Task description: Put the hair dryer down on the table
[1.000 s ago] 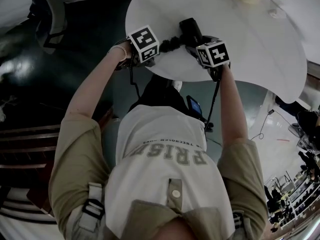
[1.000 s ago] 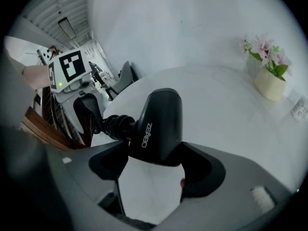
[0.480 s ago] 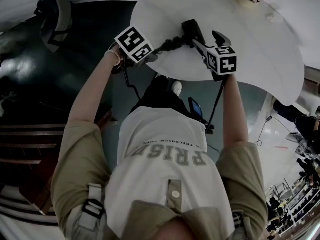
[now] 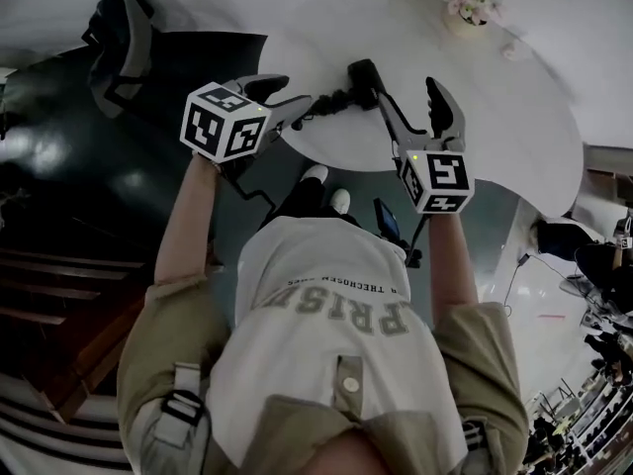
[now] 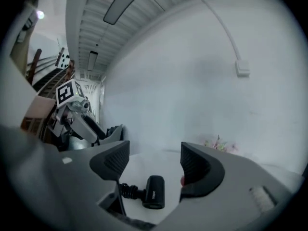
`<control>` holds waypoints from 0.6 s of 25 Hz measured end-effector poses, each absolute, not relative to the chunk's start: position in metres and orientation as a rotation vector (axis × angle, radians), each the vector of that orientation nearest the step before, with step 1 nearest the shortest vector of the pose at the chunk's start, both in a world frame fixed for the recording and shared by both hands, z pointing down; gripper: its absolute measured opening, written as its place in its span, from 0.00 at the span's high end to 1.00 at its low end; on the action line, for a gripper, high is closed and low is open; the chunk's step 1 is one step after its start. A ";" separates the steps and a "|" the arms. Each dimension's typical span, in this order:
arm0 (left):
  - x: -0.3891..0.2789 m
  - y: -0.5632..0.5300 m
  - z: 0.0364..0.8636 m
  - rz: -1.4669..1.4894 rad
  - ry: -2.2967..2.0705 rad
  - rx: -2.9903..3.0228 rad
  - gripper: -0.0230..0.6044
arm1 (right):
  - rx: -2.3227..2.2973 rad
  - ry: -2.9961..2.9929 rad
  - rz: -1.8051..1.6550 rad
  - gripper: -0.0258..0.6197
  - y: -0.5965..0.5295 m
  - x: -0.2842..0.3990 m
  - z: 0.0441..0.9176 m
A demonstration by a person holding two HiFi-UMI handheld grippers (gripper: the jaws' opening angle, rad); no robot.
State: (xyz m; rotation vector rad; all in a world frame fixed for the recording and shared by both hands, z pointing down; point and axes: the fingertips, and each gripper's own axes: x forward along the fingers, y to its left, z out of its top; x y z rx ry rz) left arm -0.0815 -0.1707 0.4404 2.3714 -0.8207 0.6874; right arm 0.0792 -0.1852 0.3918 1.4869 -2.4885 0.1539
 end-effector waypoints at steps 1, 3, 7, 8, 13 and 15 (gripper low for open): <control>-0.083 -0.170 0.431 0.650 -0.863 2.389 0.58 | 1.522 -2.492 0.098 0.46 -0.181 0.079 0.380; -0.085 -0.169 0.413 0.552 -0.930 2.415 0.60 | 1.585 -2.495 -0.018 0.52 -0.171 0.078 0.359; -0.088 -0.170 0.392 0.395 -1.033 2.430 0.61 | 1.641 -2.503 -0.146 0.58 -0.159 0.075 0.333; -0.088 -0.170 0.388 0.371 -1.065 2.436 0.62 | 1.647 -2.500 -0.157 0.58 -0.157 0.076 0.330; -0.090 -0.172 0.366 0.300 -1.285 2.474 0.64 | 1.689 -2.491 -0.153 0.60 -0.151 0.081 0.327; -0.093 -0.175 0.356 0.284 -1.422 2.498 0.68 | 1.701 -2.489 -0.151 0.60 -0.150 0.083 0.325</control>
